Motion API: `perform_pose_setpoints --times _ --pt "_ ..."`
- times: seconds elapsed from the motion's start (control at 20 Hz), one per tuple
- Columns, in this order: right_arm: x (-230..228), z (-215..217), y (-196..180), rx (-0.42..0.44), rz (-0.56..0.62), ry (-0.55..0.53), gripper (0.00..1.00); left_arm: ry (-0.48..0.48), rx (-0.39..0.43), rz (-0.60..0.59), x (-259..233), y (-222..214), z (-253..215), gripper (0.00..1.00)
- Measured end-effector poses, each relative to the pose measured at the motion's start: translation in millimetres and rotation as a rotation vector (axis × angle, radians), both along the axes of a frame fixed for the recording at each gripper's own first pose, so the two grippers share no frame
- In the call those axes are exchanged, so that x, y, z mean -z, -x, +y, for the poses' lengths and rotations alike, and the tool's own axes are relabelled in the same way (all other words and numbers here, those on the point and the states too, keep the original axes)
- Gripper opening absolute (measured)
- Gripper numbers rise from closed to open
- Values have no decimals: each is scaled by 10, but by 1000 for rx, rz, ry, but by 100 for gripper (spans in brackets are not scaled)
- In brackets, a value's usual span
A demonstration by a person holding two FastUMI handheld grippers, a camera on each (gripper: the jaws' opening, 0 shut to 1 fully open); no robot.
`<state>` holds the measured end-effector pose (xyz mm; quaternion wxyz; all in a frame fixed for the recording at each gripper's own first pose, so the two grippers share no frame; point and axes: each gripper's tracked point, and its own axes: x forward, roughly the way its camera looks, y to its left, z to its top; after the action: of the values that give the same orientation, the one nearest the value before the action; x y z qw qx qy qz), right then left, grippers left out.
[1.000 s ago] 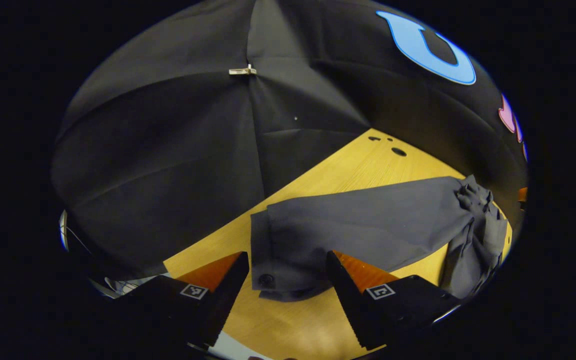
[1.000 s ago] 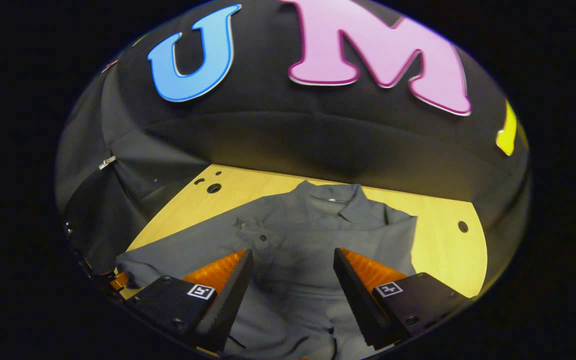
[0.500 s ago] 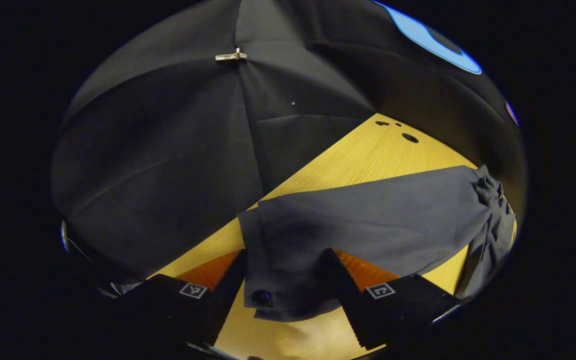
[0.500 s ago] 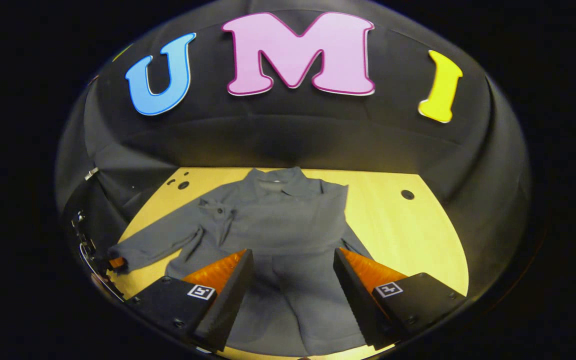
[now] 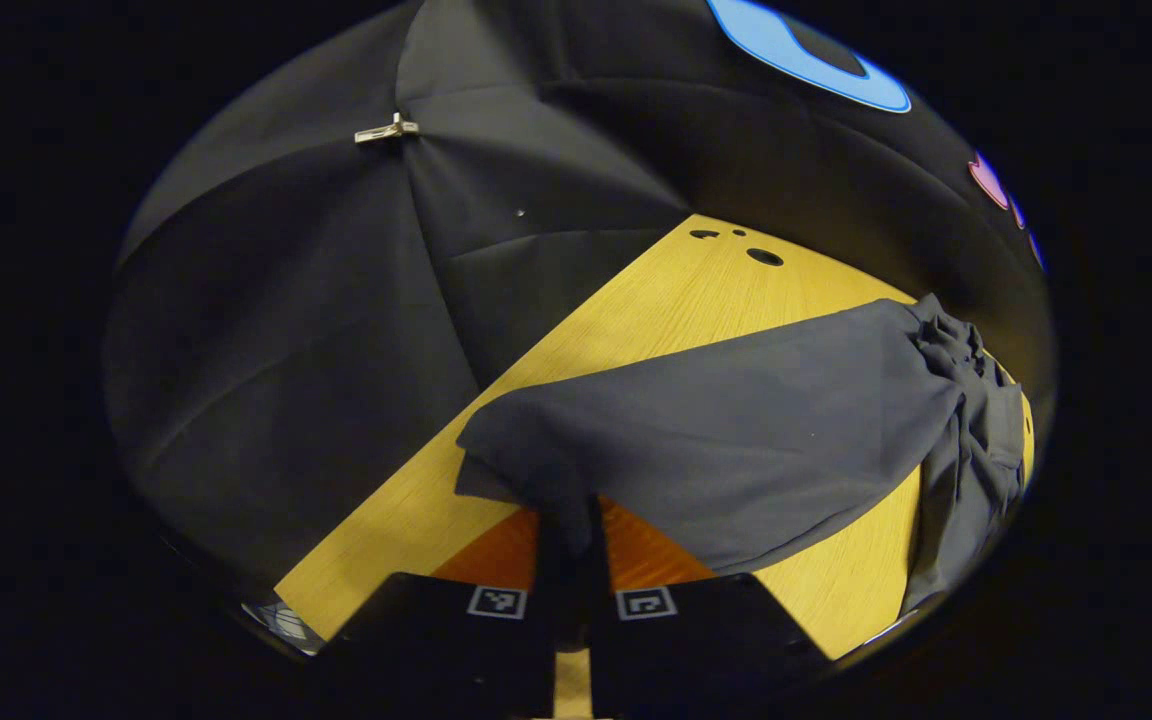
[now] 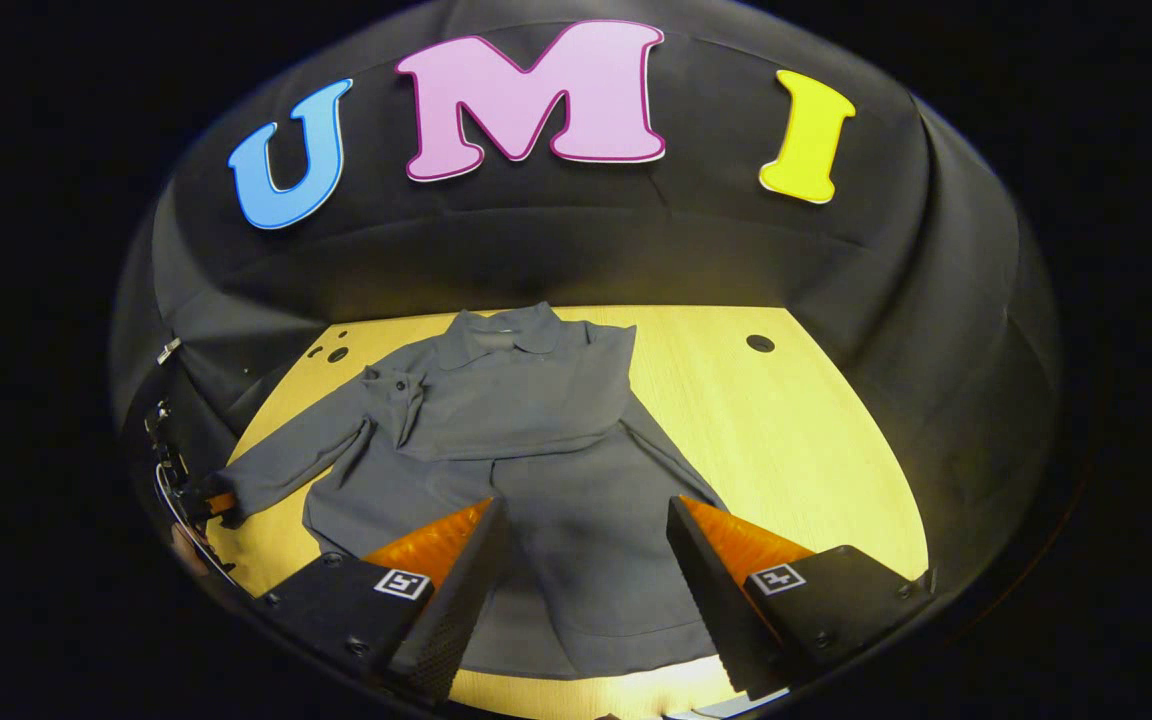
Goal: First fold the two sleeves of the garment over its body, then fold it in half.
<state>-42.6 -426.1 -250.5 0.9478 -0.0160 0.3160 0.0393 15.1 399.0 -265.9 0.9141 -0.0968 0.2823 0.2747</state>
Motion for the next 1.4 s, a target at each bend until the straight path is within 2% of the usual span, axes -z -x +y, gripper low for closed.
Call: perform_pose_setpoints --times 0.05,0.1,0.35,0.5,0.65,0.8,0.95,1.4 --pt "21 -13 5 -7 4 4 99 -8 -4 8 -18 -1 12 10" --pt "49 -50 20 -17 11 9 99 -4 -8 22 -24 19 11 6" --pt "22 -230 -16 -14 -10 3 99 31 -31 -69 -442 -176 -109 6" --pt "92 -372 -54 19 -7 -1 99 52 23 -97 -714 -324 -334 5" --pt "121 -481 -88 40 -1 -30 99 18 69 -131 -1037 -589 -514 5" --pt "167 -651 -77 64 0 -44 99 1 145 -193 -1448 -931 -824 5" --pt "234 -849 -45 101 11 -59 99 25 218 -241 -1708 -1216 -1234 5" --pt "422 -1440 108 201 62 -95 99 106 404 -273 -1924 -1931 -2633 5"
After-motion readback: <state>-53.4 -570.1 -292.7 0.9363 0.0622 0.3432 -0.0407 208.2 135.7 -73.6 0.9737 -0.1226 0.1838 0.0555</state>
